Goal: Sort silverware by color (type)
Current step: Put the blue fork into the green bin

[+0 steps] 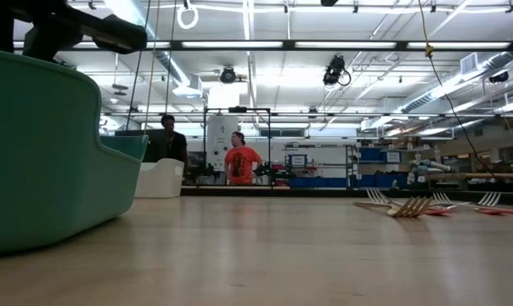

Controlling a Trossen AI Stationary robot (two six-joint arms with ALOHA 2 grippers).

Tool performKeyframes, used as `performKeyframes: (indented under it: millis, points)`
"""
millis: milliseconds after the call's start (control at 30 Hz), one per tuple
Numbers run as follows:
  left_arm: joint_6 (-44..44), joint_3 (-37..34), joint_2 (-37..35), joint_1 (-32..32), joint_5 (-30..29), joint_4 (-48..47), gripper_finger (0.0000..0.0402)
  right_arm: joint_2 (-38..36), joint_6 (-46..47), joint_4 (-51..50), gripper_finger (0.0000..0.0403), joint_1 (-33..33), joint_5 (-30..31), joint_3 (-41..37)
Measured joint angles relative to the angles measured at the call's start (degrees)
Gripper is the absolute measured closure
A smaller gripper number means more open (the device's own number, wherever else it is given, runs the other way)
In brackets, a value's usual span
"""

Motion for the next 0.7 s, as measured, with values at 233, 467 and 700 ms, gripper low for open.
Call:
performKeyframes:
  millis: [233, 467, 700]
  points:
    - [3.0, 0.0, 1.8, -0.9, -2.1, 2.2, 0.0388, 0.0, -0.1, 0.0, 0.0243, 0.0, 0.0, 0.0]
    - [6.9, 0.0, 4.7, -1.4, -3.5, 2.8, 0.0388, 0.0, -0.1, 0.0, 0.0243, 0.0, 0.0, 0.0]
    - [4.8, 0.0, 5.8, -1.5, -4.0, 3.5, 0.0365, 0.0, -0.1, 0.0, 0.0243, 0.0, 0.0, 0.0]
